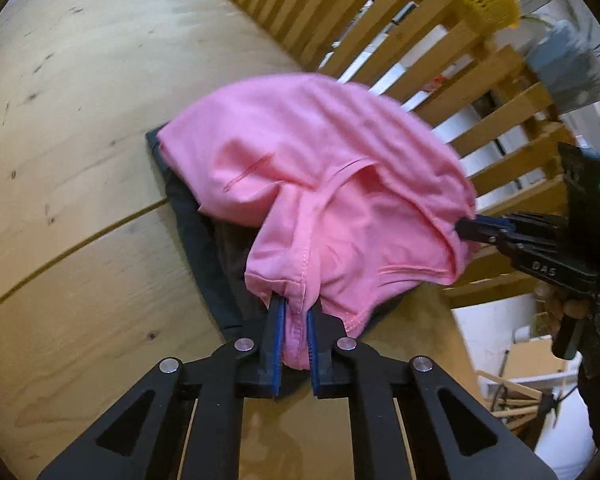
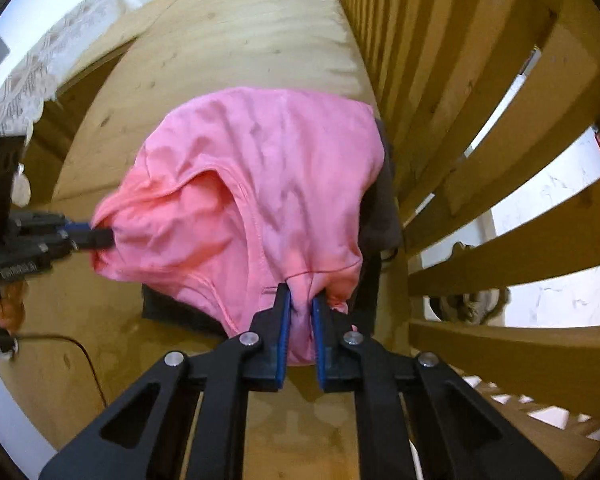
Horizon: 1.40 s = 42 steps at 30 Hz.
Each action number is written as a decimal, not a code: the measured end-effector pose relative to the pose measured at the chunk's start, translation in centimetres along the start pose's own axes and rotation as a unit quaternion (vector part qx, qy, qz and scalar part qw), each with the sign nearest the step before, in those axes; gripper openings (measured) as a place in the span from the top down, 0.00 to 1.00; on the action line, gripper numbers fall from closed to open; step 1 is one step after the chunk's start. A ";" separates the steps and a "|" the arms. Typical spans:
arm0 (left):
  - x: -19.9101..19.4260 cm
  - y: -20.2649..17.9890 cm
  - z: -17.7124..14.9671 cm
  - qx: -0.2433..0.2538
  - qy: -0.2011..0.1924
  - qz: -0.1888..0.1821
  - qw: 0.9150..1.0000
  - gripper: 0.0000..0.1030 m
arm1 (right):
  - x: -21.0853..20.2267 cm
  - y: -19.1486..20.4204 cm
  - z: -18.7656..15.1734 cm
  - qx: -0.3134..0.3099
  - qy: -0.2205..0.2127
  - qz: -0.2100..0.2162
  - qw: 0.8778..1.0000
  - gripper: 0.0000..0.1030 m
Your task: Fold clothes
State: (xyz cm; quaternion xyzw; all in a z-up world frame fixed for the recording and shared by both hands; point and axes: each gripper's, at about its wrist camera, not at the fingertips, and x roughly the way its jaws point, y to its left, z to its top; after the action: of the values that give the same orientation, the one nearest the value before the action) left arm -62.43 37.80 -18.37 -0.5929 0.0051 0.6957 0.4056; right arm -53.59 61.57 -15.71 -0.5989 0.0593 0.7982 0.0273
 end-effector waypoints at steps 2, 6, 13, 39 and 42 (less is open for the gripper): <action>-1.0 -0.3 -0.1 0.000 0.006 -0.022 1.000 0.92 | -0.1 0.1 -0.6 -0.016 0.027 -0.030 0.999 0.90; 0.6 0.1 -2.0 0.030 0.067 0.036 0.997 0.87 | 1.7 0.4 -2.1 -0.061 0.083 -0.124 0.987 0.86; -1.5 2.3 0.1 0.003 0.015 0.075 0.997 0.73 | -3.1 0.2 0.4 0.006 -0.054 -0.115 0.992 0.60; 4.3 6.3 11.1 0.074 0.020 0.119 0.990 0.89 | 7.1 -2.3 14.5 0.034 0.021 -0.056 0.998 0.56; 4.5 5.9 10.7 0.089 0.018 0.119 0.989 0.97 | 7.4 -2.7 14.0 0.046 0.031 -0.027 0.998 0.57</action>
State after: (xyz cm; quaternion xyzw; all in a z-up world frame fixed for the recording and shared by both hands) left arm -74.47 41.56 -21.68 -0.5619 0.1451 0.7250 0.3708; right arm -68.74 65.78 -19.11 -0.6225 0.0805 0.7749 0.0742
